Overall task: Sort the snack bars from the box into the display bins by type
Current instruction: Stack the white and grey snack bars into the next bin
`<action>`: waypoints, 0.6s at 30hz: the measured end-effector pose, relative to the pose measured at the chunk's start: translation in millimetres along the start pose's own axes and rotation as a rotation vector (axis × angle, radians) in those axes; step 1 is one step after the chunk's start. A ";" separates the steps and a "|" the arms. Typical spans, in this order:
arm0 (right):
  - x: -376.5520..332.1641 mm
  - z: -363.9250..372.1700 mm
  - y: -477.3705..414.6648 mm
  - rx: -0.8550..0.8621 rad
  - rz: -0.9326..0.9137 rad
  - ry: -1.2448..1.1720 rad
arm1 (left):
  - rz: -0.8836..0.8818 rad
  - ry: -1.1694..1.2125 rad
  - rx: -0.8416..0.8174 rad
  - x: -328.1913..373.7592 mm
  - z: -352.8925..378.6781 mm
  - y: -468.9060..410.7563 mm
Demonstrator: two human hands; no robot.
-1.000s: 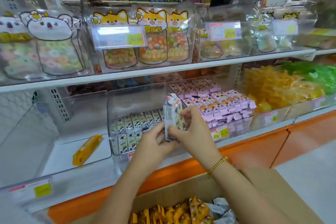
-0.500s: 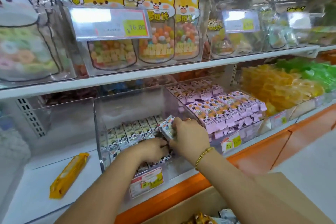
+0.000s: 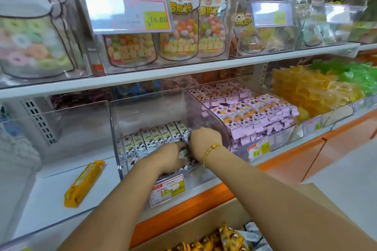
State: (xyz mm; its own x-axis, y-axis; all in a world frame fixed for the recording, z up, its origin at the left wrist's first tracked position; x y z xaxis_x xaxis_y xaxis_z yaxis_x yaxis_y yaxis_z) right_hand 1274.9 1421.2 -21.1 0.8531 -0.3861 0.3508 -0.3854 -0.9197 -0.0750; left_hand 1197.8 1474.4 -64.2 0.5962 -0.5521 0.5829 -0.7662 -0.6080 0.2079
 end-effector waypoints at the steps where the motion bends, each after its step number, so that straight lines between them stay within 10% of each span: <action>1: -0.8 -0.1 -0.2 -0.011 -0.019 0.018 | 0.002 -0.049 -0.021 -0.3 1.1 0.4; 6: 17.4 -4.7 11.8 -0.017 -0.160 -0.119 | -0.006 -0.043 -0.004 1.6 -0.8 -0.4; 11: 81.2 -12.3 75.2 0.620 0.054 -0.452 | 0.019 0.003 0.114 13.2 -8.3 -7.1; 18: 87.9 1.7 75.3 0.648 0.009 -0.547 | 0.145 -0.137 -0.080 34.7 12.4 -23.1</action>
State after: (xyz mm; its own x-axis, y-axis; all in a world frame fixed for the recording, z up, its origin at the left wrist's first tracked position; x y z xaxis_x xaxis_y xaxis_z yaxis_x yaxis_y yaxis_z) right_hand 1321.6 1317.8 2.5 0.9652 -0.2204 -0.1407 -0.2577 -0.7110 -0.6542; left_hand 1239.2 1462.2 -58.6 0.5008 -0.7063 0.5003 -0.8598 -0.4723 0.1940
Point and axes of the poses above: each hand's wrist, its own y-axis away from the middle knuckle, its own z-axis out of the palm, x = y × z, the point moved 6 cm from there along -y, towards the middle knuckle, and after that the axes turned 15 degrees about y, right-handed, at the moved point
